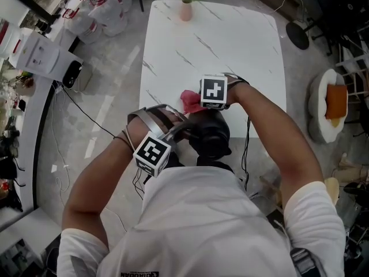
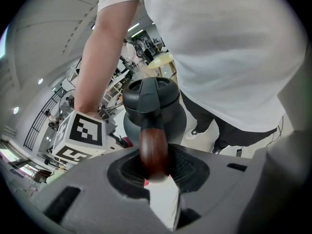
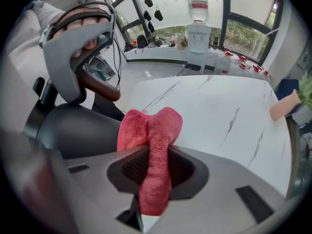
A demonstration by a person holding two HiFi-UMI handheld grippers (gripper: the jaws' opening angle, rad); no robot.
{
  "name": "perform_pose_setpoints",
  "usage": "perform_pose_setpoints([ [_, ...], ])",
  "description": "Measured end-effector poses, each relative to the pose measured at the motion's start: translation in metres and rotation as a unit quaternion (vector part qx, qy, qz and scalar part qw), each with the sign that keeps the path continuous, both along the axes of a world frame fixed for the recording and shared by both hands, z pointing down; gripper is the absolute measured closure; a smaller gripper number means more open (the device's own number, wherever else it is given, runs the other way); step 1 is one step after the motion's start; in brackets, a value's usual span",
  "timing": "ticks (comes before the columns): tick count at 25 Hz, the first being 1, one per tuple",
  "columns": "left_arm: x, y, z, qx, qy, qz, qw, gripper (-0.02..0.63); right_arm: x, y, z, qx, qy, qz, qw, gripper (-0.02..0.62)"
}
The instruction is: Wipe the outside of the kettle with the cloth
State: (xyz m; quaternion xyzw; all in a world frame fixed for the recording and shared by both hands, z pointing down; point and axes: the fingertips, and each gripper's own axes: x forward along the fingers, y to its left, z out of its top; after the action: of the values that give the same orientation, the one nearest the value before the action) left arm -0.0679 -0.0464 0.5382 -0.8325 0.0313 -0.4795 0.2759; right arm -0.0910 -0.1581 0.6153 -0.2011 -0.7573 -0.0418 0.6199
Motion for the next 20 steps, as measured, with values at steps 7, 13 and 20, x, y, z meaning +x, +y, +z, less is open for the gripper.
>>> perform_pose_setpoints([
  [7, -0.005, -0.004, 0.001, 0.007, -0.006, -0.004, 0.9999, 0.503, 0.000, -0.011, 0.019, 0.013, 0.012, -0.003, 1.000, 0.498],
  [13, -0.009, -0.010, 0.002, 0.006, -0.007, -0.005, 0.9999, 0.503, 0.001, -0.018, 0.038, 0.013, 0.023, -0.007, 1.000, 0.497],
  [20, -0.008, -0.010, 0.003, -0.019, 0.012, -0.002, 0.9997, 0.502, 0.002, -0.027, 0.046, 0.008, 0.024, 0.022, 0.999, 0.497],
])
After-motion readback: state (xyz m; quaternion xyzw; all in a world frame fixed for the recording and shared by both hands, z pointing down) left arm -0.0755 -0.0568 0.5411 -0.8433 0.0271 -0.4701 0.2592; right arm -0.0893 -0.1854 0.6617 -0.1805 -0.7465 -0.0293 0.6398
